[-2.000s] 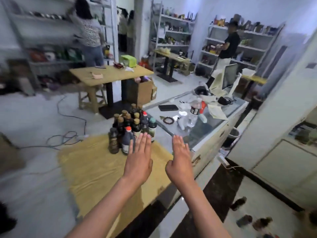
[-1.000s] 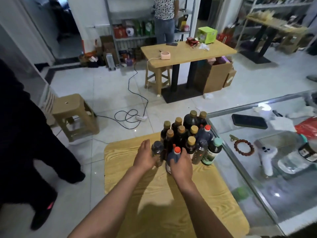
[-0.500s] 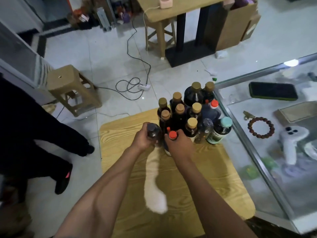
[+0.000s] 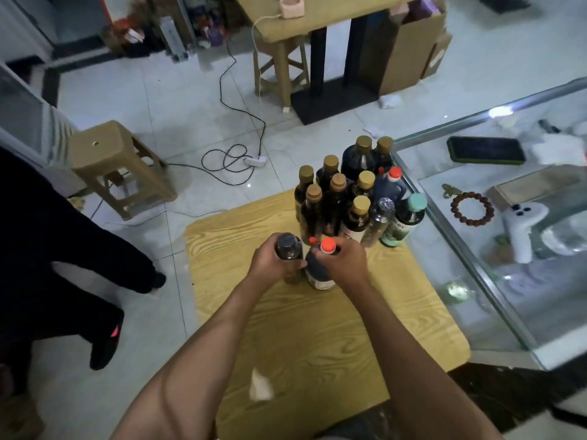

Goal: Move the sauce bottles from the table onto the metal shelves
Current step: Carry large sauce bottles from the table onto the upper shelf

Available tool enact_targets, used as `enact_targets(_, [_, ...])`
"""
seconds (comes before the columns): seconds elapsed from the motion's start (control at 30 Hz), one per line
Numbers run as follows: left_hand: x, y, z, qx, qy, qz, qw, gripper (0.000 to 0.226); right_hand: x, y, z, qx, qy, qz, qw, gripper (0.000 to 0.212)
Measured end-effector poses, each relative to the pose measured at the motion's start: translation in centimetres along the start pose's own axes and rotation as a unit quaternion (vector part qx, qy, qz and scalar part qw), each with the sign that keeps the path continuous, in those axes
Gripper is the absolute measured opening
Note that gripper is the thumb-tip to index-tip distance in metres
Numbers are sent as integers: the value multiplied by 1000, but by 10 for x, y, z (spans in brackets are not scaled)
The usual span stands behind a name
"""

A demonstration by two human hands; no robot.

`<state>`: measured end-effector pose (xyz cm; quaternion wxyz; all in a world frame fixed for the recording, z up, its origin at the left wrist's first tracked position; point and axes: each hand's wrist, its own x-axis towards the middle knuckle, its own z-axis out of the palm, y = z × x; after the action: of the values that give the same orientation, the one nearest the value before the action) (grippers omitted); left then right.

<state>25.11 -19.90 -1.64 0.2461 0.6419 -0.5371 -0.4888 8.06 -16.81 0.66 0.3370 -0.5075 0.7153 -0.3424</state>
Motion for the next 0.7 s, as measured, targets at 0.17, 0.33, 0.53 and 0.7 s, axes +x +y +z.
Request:
enact_targets(0.17, [-56,12,-6,-75,-11,38,996,70,-70,-23,-26,112,77,30,990,16])
enact_targets(0.33, [-113,39,2,-120,-102,113,981,51,-147,-51,-66,158,162,25,974,26])
enact_targets(0.53, [-165,62,39,-123,-226,143,956,57,-224,-51,-117,189,283,71,938,25])
enact_targets(0.7, [-235,93,101,-151,-336,183,911,54,-305,-37,-181,188,385,81,900,22])
